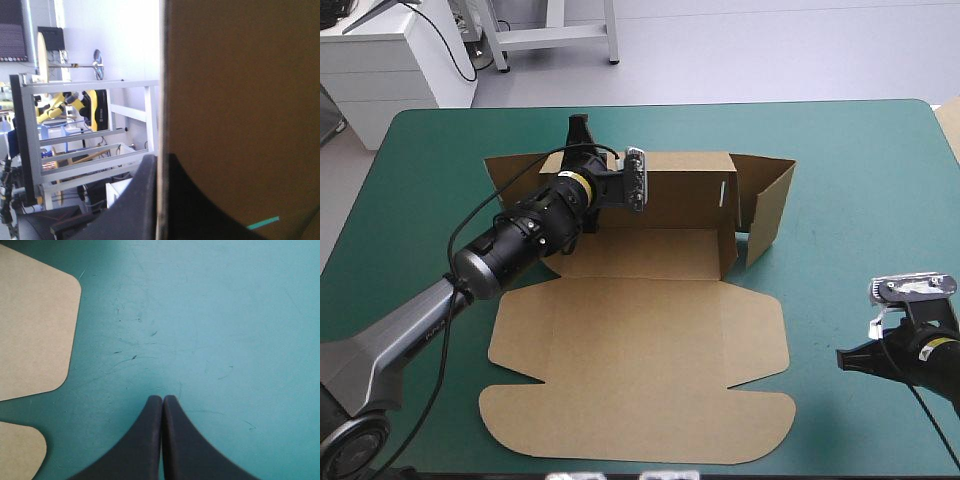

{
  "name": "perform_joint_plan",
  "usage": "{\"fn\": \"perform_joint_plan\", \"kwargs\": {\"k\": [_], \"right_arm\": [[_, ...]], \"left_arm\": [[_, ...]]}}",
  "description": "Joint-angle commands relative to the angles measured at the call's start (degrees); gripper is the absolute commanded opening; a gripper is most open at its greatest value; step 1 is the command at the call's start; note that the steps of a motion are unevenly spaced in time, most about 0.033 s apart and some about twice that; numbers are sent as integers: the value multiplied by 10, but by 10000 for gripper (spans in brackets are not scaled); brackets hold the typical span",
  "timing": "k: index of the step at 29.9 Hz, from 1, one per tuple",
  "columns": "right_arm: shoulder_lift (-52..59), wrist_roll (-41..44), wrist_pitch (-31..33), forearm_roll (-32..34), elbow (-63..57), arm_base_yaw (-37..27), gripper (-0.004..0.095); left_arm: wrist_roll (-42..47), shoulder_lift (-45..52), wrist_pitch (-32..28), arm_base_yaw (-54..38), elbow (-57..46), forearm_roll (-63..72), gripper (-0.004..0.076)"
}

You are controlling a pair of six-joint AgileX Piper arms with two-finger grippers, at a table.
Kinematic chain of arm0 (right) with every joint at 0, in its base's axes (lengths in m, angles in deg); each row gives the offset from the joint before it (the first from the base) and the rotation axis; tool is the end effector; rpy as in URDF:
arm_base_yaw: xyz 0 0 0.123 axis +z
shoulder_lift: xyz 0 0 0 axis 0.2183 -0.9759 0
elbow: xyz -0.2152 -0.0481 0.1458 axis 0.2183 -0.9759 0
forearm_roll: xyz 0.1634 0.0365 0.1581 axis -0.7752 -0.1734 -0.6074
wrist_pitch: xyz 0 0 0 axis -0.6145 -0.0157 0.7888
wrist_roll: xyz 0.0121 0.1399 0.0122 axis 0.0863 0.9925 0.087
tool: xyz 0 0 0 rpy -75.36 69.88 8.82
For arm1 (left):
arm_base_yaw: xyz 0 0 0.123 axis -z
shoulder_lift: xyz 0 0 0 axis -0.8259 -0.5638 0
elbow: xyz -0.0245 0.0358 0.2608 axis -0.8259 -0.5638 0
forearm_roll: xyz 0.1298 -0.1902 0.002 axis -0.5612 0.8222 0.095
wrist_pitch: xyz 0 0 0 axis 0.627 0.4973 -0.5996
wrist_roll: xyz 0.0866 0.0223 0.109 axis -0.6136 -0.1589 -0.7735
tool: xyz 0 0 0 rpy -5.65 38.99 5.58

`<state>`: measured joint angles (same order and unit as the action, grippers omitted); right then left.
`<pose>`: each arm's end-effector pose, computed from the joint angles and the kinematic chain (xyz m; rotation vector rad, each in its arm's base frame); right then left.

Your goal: Fold the box

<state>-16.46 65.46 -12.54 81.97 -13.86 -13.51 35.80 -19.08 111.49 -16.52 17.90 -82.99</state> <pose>0.1381 0.0004 0.2641 -0.1149 2.5002 -0.0254 0.3345 -0.2079 0.3187 1.5745 1.3943 0.7051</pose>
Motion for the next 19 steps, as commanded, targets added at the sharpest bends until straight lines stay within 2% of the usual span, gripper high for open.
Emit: {"fn": "perform_joint_plan", "kwargs": {"k": [1, 12, 19], "right_arm": [[2, 0, -19, -12, 15, -4, -21], [2, 0, -8, -18, 15, -4, -21], [-3, -4, -39, -64, 15, -4, -21]], "left_arm": [[59, 18, -39, 24, 20, -79, -8], [95, -27, -63, 29, 20, -90, -8], [294, -44, -52, 49, 19, -247, -8]]}}
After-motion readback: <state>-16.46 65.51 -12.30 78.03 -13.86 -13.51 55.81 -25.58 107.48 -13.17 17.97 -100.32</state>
